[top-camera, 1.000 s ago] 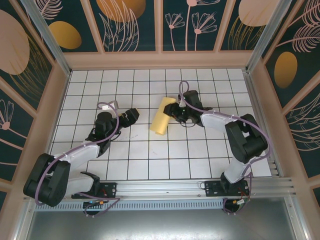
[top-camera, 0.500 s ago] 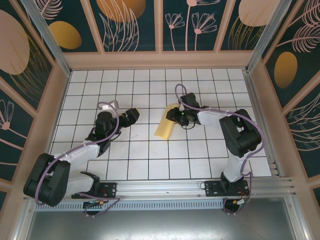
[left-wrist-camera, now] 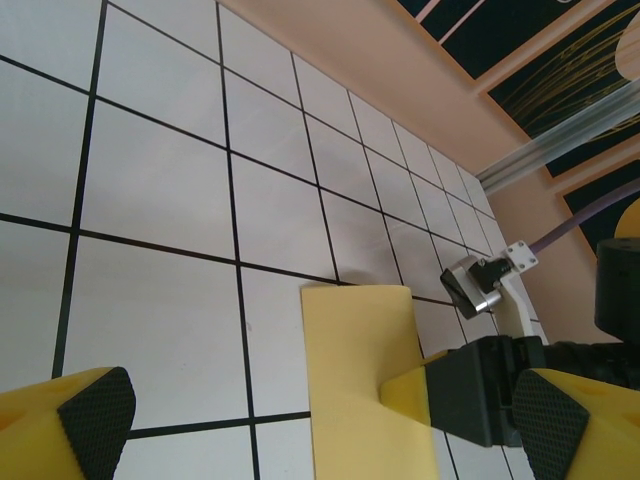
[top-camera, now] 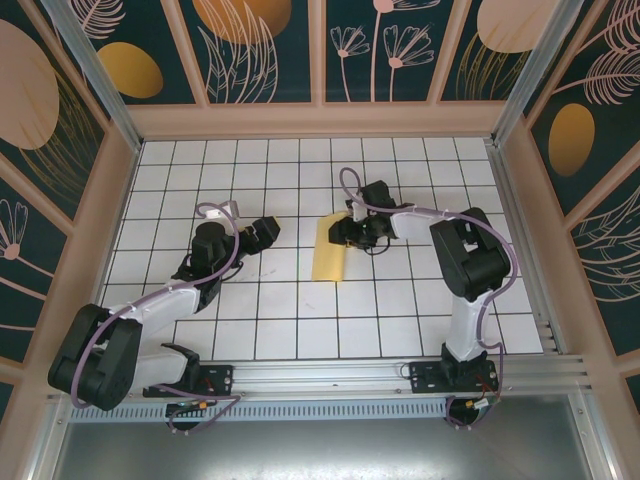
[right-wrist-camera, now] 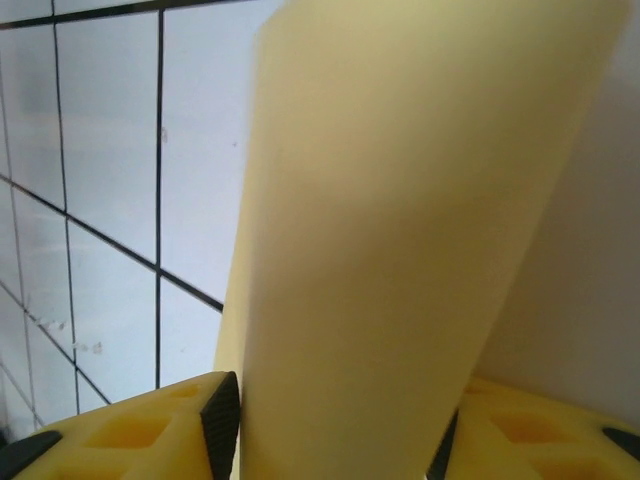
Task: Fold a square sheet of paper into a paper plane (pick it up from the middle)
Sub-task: Fold the square sheet of paper in half at the center of the table.
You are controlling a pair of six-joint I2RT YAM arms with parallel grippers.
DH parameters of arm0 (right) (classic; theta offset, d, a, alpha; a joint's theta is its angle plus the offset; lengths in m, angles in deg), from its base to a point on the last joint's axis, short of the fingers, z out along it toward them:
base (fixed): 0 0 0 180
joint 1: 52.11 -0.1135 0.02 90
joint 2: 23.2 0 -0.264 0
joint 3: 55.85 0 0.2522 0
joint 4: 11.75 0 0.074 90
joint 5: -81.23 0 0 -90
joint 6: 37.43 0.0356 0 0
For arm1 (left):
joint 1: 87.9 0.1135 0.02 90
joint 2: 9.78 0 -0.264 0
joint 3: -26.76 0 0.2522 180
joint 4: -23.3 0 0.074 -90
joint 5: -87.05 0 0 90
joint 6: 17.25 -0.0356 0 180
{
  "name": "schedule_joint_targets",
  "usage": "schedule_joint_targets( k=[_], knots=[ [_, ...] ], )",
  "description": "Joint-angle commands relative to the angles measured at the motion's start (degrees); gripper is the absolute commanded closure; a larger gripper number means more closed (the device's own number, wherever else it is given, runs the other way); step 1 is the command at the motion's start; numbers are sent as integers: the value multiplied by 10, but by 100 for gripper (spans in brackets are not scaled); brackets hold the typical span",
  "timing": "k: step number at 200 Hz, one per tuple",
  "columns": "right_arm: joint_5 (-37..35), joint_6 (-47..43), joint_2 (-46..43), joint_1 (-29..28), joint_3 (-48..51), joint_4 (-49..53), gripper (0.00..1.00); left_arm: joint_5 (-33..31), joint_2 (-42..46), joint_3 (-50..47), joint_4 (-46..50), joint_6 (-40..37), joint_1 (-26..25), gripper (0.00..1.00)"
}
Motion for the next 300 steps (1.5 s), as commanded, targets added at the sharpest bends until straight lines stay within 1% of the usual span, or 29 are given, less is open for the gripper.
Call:
schedule_joint_targets(
  k=[1,21,45,50,56,74,78,82,87,105,120,123,131,139,155,171,186,198,205,243,285,300],
  knots=[
    [-35,-19,10,2,-19,41,44,10,-2,15,-10,-5,-3,1],
    [-83,-1,0,1,-21,59,38,7,-2,13,-10,-5,-2,1],
    [-138,20,-14,-1,-23,78,36,10,-4,15,-9,-7,-2,1],
    [-147,23,-17,-3,-23,80,34,11,-5,16,-9,-6,-2,1],
    [-154,25,-22,-5,-23,80,31,11,-6,16,-9,-8,-2,1],
    [-163,31,-31,-10,-27,87,31,14,-10,20,-8,-9,-2,1],
    [-168,33,-33,-11,-29,88,29,15,-11,21,-8,-9,-2,1],
    [-172,36,-36,-12,-28,90,26,16,-12,22,-9,-8,-2,1],
    [-177,38,-41,-13,-27,90,25,17,-13,22,-8,-9,-2,1],
    [-177,44,-53,-15,-24,87,25,19,-16,25,-9,-8,-2,1],
    [-162,43,-55,-15,-19,80,29,22,-20,27,-11,-7,-2,1],
    [-160,43,-55,-15,-19,81,31,23,-22,28,-11,-7,-2,1],
    [-161,39,-54,-16,-18,80,41,24,-24,30,-11,-7,-2,1],
    [-162,35,-52,-15,-16,76,44,26,-26,31,-11,-8,-2,1],
    [-161,10,-46,-16,-23,84,42,31,-29,33,-9,-8,-2,1],
    [-154,-38,-32,-18,-35,112,41,34,-29,35,-8,-8,-2,1],
    [-182,-60,-24,-19,-37,135,42,34,-30,35,-7,-8,-2,1],
    [-226,-57,-15,-18,-41,151,41,35,-32,35,-8,-7,-2,1],
    [-236,-54,-13,-18,-41,152,39,37,-34,35,-9,-7,-2,1],
    [-237,-39,-10,-25,-45,132,35,46,-45,41,-13,-4,-2,1],
    [-225,-72,-1,-40,-48,132,30,50,-50,42,-12,-2,-2,1],
    [-231,-75,1,-40,-48,134,28,50,-49,41,-12,-1,-3,1]
  ],
)
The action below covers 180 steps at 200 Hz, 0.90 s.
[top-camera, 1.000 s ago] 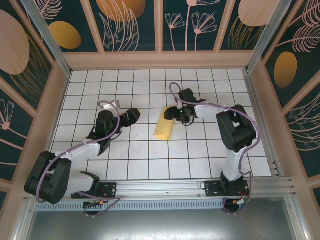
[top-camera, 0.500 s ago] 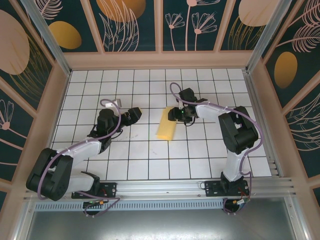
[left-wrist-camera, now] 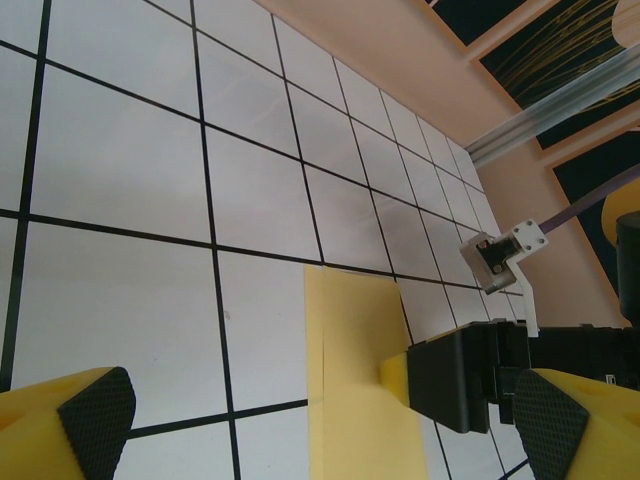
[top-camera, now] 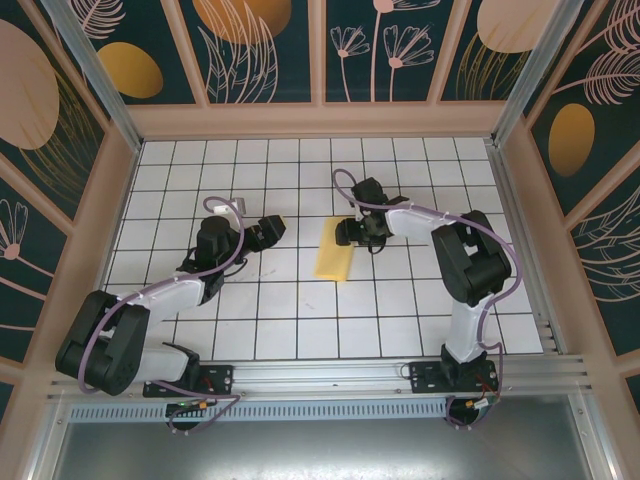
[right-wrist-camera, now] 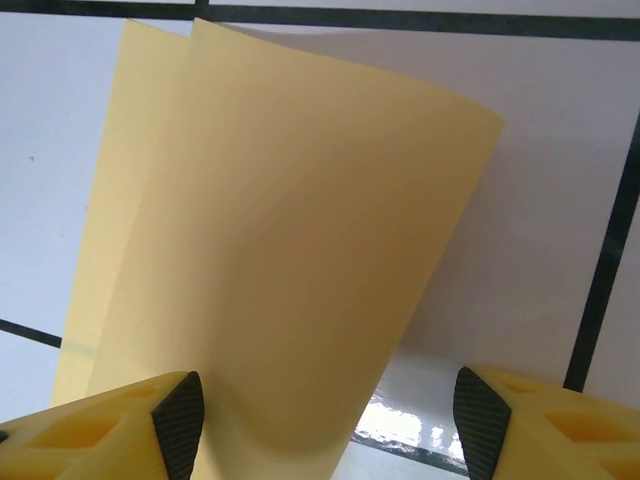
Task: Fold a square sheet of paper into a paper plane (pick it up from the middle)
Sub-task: Fold the square sheet of paper in half at the center of the table.
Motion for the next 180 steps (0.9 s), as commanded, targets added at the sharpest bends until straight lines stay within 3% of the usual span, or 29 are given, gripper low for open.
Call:
schedule_joint_targets(
  k=[1,180],
  knots=[
    [-6,-23,20,-7,-8,11,28,12,-4,12,-13,-1,-3,1],
    [-82,63,51,-13,-33,68,16,17,-20,26,0,9,-3,2]
  ],
)
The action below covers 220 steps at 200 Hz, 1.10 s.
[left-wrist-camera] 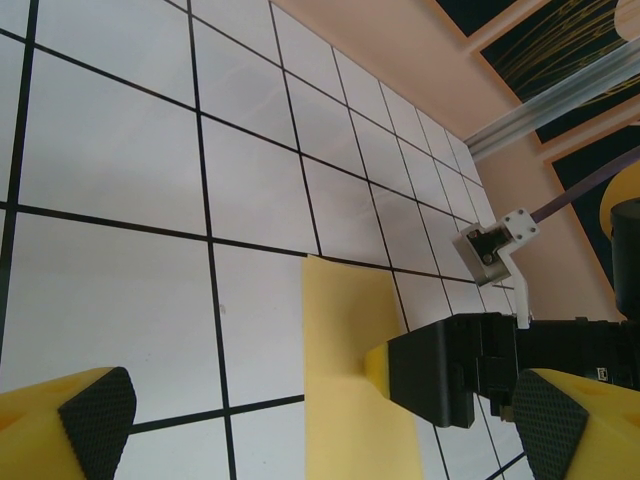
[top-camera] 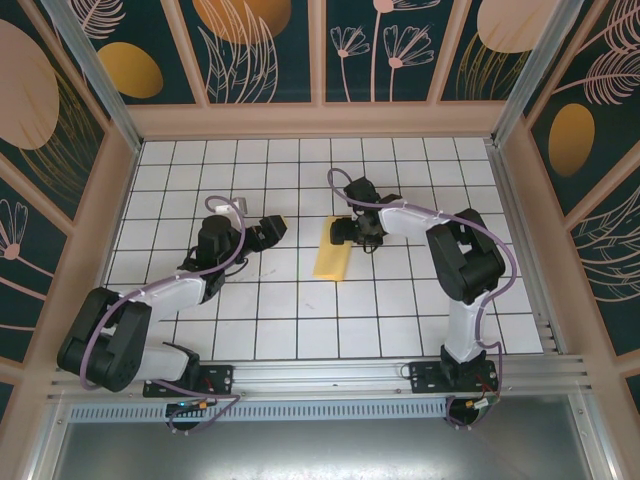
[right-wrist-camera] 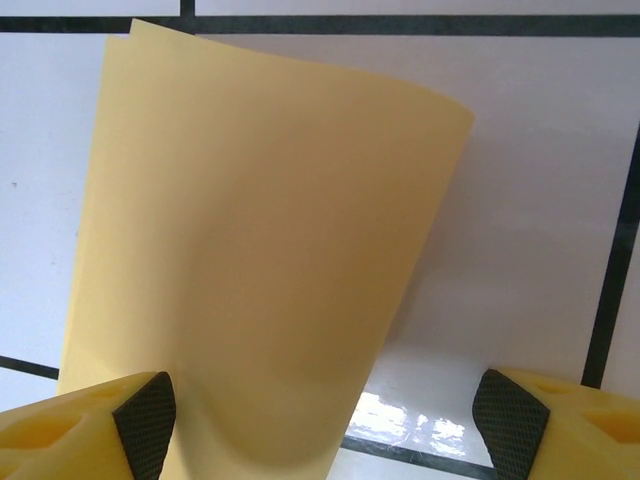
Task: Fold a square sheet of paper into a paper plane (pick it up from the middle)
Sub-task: Fold the square sheet of paper in half at the center of the table.
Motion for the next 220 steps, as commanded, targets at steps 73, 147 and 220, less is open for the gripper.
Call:
schedule_joint_targets(
  k=[73,147,220],
  knots=[
    [-45,-13,34,3,5,36,17,22,-27,29,3,8,-3,10],
    [-36,-33,39,3,8,32,18,31,-33,33,3,9,-3,13],
    [-43,-28,42,3,8,35,18,76,-111,100,44,19,-15,56]
  ],
)
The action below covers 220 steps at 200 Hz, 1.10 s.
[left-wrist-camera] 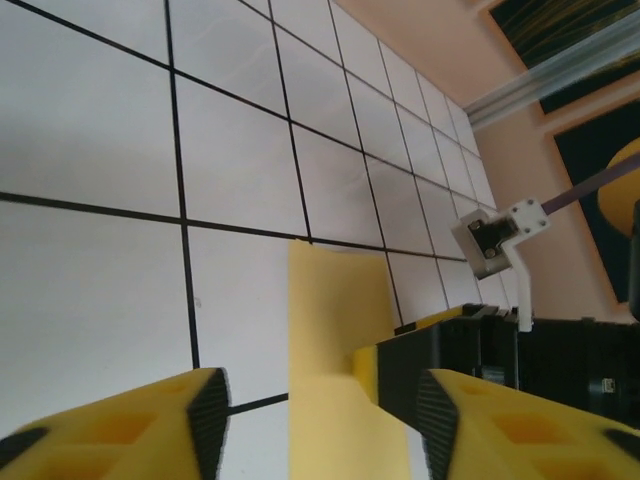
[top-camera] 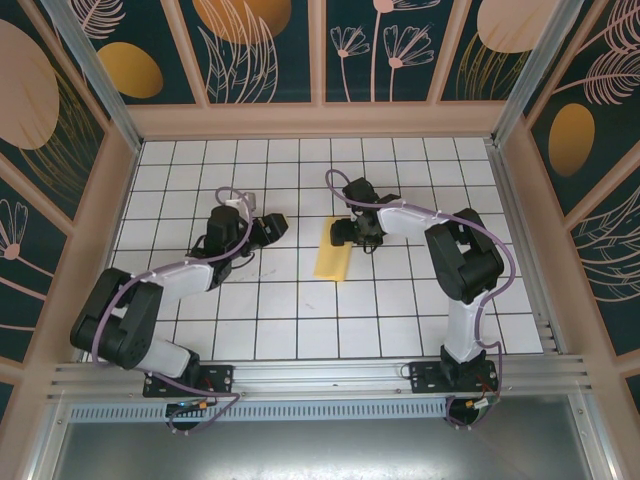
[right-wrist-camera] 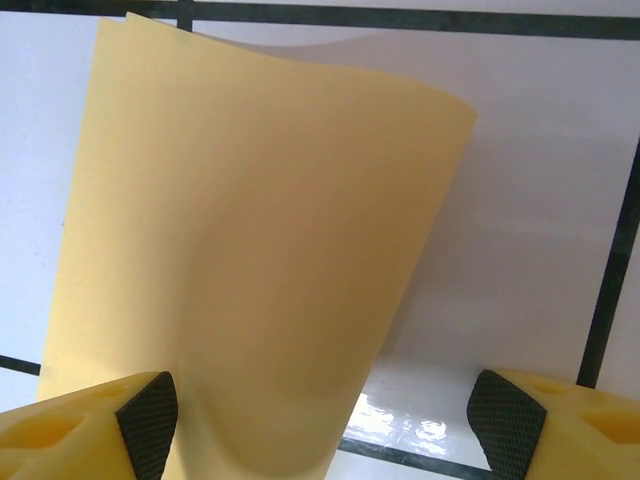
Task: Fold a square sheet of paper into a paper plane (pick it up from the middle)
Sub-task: Fold the square sheet of paper in half at the center of the table, then hold the square sheet of paper at the center of the table.
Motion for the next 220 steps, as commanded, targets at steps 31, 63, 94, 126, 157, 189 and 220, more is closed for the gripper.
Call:
schedule_joint_targets(
  k=[31,63,94,126,157,189,220],
  knots=[
    [-32,-9,40,6,9,29,18,38,-93,83,39,17,-35,82],
    [-33,-8,43,6,9,30,18,63,-162,134,37,39,-57,100],
    [-30,-8,41,5,12,27,18,67,-212,178,69,49,-77,100],
    [-30,-7,41,6,14,25,18,68,-248,213,124,47,-90,100],
    [-28,-10,39,6,16,24,18,73,-264,232,139,48,-95,100],
    [-26,-10,38,6,17,22,18,83,-277,240,146,48,-96,100],
    [-25,-9,34,7,19,18,18,86,-288,245,152,49,-98,100]
  ],
)
